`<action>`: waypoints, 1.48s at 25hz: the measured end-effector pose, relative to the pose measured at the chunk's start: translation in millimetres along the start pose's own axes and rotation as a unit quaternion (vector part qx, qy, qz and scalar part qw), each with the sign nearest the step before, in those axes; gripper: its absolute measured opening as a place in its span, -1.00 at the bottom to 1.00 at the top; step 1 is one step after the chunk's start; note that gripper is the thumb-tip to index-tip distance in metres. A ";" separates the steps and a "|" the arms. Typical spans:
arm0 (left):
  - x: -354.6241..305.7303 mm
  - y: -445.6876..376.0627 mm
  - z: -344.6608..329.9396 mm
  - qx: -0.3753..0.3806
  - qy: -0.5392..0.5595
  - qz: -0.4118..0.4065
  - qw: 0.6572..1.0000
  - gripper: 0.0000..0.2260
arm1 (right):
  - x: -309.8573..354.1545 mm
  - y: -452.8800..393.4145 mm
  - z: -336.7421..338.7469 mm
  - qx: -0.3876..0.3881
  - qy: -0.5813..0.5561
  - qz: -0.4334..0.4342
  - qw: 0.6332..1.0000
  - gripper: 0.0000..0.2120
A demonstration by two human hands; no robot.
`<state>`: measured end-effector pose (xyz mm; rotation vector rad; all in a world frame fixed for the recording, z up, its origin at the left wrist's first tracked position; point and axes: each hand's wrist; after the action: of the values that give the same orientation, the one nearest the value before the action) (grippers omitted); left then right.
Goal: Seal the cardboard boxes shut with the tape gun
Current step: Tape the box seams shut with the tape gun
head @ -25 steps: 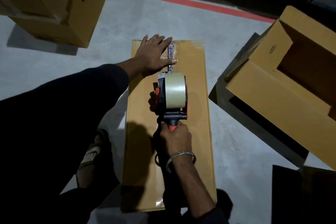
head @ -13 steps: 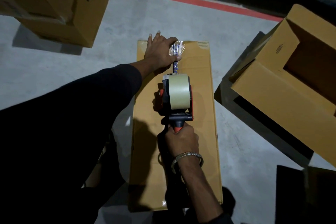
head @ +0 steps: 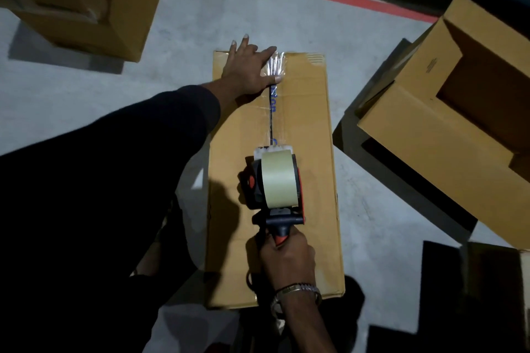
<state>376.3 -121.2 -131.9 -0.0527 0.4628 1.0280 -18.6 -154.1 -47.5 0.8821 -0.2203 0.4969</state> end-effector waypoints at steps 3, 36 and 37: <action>2.2 5.0 -0.4 0.007 -0.019 -0.010 1.000 -0.24 | -11.4 4.2 -3.7 -0.002 0.004 -0.005 1.000 -0.74; -92.4 233.2 -35.1 -0.048 0.207 0.197 0.957 -0.57 | -53.0 57.9 -6.4 -0.023 -0.114 0.011 0.993 -0.80; -94.9 226.8 -29.6 -0.005 0.256 0.240 0.936 -0.54 | -53.4 58.1 -4.5 -0.019 -0.122 0.009 0.992 -0.80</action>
<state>136.1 -87.0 -82.3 -0.2297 0.9789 1.5046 -94.1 -137.0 -31.1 0.9037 -0.4610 0.3994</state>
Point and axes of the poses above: each hand's wrist, its own y-axis away from the middle knuckle, its own z-axis out of the back of the hand, x = y × z, and after that the axes turned 5 degrees about y, right-handed
